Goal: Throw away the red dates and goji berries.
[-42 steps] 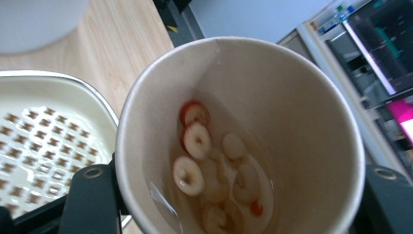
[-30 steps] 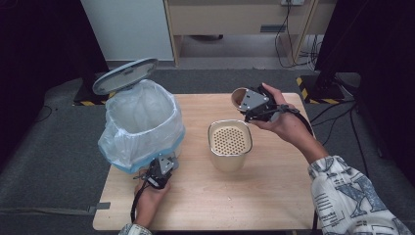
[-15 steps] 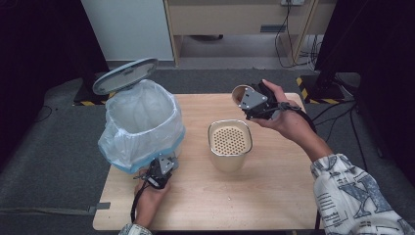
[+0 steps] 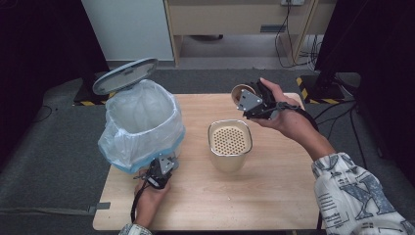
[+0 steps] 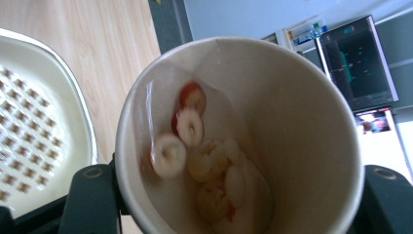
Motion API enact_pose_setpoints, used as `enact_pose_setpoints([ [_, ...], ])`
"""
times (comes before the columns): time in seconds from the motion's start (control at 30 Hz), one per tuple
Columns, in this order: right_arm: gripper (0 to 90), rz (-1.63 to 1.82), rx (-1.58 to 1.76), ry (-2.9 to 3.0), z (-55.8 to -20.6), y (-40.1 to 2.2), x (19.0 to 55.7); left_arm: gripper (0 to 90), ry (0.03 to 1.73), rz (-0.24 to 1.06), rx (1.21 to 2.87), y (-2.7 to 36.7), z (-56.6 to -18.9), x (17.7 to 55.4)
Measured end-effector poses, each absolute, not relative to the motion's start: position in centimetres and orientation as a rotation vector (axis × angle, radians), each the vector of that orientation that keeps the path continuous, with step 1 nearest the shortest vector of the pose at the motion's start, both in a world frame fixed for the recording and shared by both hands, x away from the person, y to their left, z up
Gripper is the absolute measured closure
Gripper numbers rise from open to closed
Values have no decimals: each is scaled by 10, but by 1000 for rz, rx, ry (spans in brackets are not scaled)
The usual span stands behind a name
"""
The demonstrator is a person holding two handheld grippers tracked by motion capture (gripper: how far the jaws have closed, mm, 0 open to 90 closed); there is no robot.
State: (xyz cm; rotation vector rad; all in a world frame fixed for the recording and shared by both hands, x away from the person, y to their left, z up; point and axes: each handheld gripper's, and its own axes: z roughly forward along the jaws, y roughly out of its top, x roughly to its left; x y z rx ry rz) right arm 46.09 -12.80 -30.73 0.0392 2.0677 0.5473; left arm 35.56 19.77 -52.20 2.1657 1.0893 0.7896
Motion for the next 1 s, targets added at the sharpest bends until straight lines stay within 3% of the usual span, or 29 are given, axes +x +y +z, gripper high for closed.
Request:
enact_pose_setpoints([
  [1.0,336,486,-31,2047,-306,-125,459,897,1091,785,2166,198,-522,356],
])
